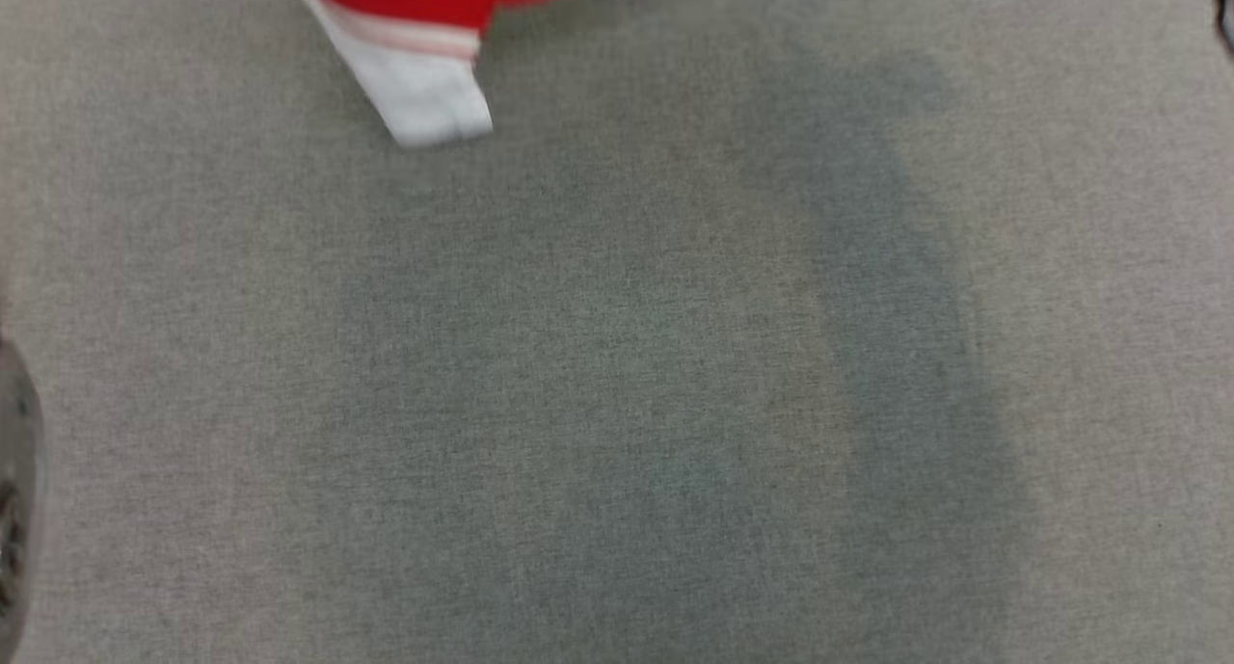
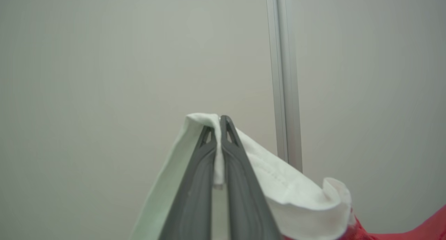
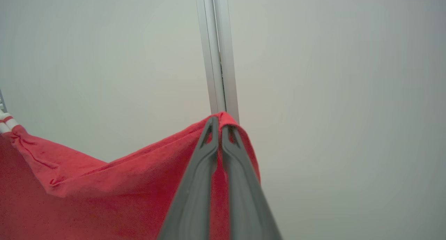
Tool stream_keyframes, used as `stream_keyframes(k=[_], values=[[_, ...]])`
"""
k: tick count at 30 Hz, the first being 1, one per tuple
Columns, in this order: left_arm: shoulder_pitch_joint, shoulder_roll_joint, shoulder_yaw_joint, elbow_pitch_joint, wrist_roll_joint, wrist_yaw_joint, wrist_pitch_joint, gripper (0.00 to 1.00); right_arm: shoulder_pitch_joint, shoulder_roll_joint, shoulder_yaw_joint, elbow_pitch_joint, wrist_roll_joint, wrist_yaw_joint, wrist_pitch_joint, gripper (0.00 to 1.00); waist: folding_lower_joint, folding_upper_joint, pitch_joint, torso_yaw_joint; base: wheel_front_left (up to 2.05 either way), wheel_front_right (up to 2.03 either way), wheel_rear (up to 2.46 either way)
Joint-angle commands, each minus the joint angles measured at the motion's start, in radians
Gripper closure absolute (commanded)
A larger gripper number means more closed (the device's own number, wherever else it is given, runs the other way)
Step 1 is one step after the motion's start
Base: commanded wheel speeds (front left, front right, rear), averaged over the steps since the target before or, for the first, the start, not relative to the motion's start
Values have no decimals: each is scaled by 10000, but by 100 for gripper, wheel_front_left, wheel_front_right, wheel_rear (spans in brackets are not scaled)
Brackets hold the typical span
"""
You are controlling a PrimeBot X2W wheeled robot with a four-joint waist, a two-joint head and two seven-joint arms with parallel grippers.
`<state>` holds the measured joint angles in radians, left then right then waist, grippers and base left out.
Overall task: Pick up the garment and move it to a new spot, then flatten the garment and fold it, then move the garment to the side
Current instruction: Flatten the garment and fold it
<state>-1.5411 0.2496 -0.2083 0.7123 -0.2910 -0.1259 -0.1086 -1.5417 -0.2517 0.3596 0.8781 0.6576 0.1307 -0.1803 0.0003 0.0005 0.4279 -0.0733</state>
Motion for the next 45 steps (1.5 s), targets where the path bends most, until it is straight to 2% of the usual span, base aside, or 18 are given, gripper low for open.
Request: stream_keyframes(k=[1,4,7,14,18,23,33,37,42,45], values=[[-115,-41,-25,77,-22,-67,-62,100,-147,-103,43,74,-21,2,-65,100,-3,-5,103,88,0,0,0],[-1173,-258,-247,762,-199,-70,-379,100,-843,-278,249,448,270,2,-221,100,-3,-5,306,86,0,0,0],[-1552,-370,-482,1384,-459,-71,-760,100,-1069,-375,536,708,585,2,-372,100,-3,-5,443,136,0,0,0],[-312,-345,-1156,2143,-954,-72,-1437,100,275,-633,1821,625,1215,2,-685,100,-3,-5,498,242,0,0,0],[1338,-361,-1080,1989,-1108,-72,-1565,100,1739,-666,2431,241,1860,2,-808,100,-3,-5,320,289,0,0,0],[4272,-432,-500,490,-1128,283,-1571,100,3906,-874,2927,-756,2545,2,-856,100,-3,-5,-31,282,0,0,0],[10279,-1103,826,-2649,-1068,792,-1576,100,8610,-1097,2075,-3038,2799,3,-861,100,-3,-5,-1071,348,0,0,0],[12078,-1316,1231,-3491,-1072,879,-1575,100,10210,-1179,1838,-3650,2685,2,-863,100,-3,-5,-1592,395,0,0,0],[13945,-1424,1550,-4190,-1188,780,-1577,100,11892,-1257,1392,-4194,2494,2,-862,100,-3,-5,-2100,474,0,0,0],[15013,-1602,1467,-4638,-1158,1017,-1576,100,12721,-1252,1232,-4506,2305,2,-863,100,-3,-5,-2358,489,0,0,0]])
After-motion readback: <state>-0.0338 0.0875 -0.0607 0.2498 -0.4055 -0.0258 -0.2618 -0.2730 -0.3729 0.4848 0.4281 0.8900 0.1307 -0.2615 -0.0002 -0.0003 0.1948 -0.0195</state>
